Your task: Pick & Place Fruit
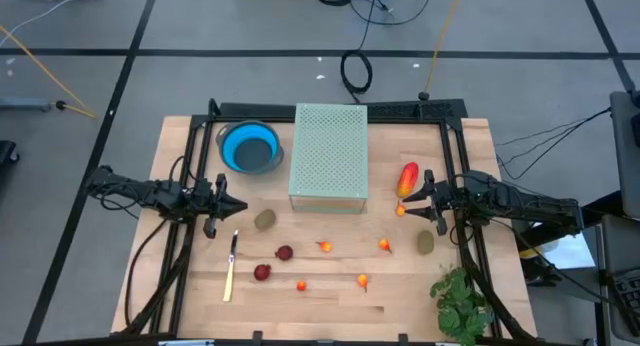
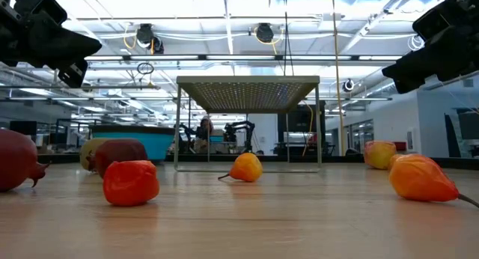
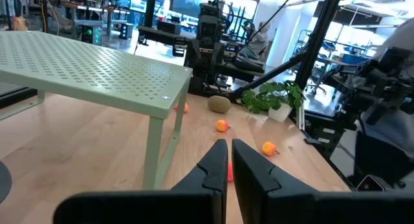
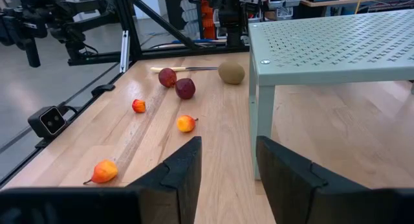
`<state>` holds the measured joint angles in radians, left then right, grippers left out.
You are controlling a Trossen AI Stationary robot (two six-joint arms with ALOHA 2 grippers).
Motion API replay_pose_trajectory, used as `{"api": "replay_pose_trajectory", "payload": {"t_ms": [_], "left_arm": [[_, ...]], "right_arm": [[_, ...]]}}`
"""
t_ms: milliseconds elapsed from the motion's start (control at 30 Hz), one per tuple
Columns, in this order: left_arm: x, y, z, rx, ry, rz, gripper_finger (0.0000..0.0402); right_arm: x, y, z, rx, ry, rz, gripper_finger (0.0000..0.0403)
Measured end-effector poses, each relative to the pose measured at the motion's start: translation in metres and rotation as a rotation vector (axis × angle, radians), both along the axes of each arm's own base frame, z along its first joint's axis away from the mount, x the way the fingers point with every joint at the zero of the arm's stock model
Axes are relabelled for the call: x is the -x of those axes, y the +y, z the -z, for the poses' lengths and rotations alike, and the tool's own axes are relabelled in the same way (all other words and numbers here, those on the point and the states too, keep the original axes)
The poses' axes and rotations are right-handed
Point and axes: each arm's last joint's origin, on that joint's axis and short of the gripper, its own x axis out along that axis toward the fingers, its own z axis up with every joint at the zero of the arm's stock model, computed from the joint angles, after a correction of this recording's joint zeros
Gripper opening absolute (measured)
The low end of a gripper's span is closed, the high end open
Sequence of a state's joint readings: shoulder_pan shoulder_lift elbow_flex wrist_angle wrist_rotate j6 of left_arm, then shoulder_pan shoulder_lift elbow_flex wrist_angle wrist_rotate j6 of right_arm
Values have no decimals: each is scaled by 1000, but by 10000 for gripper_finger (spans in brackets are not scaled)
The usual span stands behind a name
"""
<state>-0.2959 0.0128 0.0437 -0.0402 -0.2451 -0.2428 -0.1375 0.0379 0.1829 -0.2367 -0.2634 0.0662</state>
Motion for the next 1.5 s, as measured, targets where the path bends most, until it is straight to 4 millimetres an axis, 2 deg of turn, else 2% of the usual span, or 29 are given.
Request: {"api": "replay_pose_trajectory", "payload": {"t_ms": [867,1167,1333,1500], "left_arm": [[0,0,0,0,0,0,21],[0,1,-1,-63,-10,-30,21],[0,3,-12,-94,-134,-102,21],[6,9,-33,-84,-317,-288,21]], "right_arm": [[0,0,0,0,0,0,139],[0,0,0,0,0,0,139],[0,0,0,0,0,0,139],[0,0,0,0,0,0,139]]}}
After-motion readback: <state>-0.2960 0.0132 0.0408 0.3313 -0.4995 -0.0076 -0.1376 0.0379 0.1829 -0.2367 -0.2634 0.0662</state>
